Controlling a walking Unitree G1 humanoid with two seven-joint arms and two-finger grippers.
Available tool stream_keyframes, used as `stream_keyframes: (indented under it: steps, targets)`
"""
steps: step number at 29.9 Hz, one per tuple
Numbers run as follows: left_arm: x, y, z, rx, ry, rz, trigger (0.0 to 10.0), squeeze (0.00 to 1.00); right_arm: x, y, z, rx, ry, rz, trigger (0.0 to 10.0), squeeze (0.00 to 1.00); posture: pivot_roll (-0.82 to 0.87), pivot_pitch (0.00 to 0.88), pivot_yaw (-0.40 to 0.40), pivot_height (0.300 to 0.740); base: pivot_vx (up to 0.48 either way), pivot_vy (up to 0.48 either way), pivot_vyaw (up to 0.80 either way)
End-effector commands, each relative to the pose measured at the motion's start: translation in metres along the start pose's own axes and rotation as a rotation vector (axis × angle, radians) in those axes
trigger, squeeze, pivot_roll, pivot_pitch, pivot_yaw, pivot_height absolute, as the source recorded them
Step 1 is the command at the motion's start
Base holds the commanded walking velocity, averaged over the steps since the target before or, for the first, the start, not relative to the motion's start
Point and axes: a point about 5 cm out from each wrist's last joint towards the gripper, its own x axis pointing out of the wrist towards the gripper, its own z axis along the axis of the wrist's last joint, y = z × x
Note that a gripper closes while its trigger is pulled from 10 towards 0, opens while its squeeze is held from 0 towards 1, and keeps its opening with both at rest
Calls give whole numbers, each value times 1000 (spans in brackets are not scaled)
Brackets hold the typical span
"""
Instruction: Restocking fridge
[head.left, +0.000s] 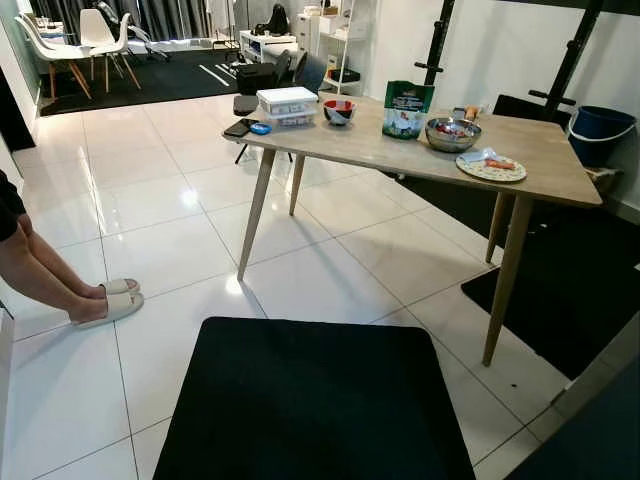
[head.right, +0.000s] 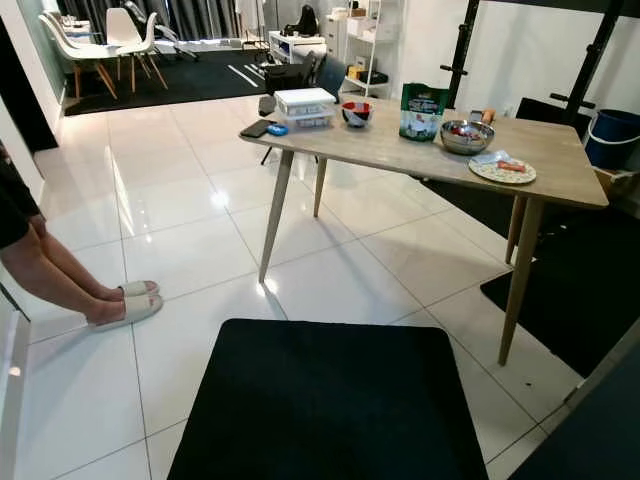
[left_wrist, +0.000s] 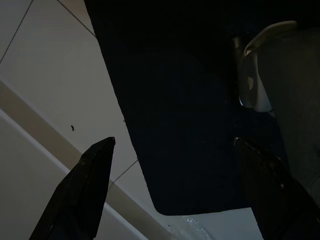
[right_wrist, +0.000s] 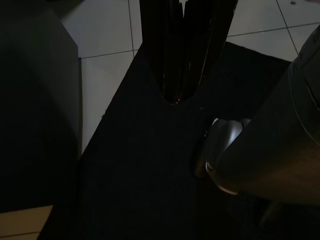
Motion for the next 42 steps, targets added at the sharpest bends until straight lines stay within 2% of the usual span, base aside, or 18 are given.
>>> stream_keyframes:
  steps: [1, 33, 34, 42]
  targets:
    - [1, -16, -3, -11, 13, -64, 10000, 0, 0, 0, -1, -11, 4, -3, 10000, 0, -48, 0, -54, 740, 277, 0, 0]
    - [1, -17, -3, 0, 19, -73, 10000, 0, 0, 0, -2, -12, 17, -16, 10000, 0, -49, 0, -56, 740, 293, 0, 0]
    - [1, -17, -3, 0, 19, -73, 10000, 0, 0, 1, -1, -4, 6, -4, 0, 0, -49, 0, -56, 740, 296, 0, 0]
    - [1, -18, -3, 2, 18, -73, 10000, 0, 0, 1, -1, -10, 5, -3, 0, 0, -48, 0, -58, 740, 294, 0, 0]
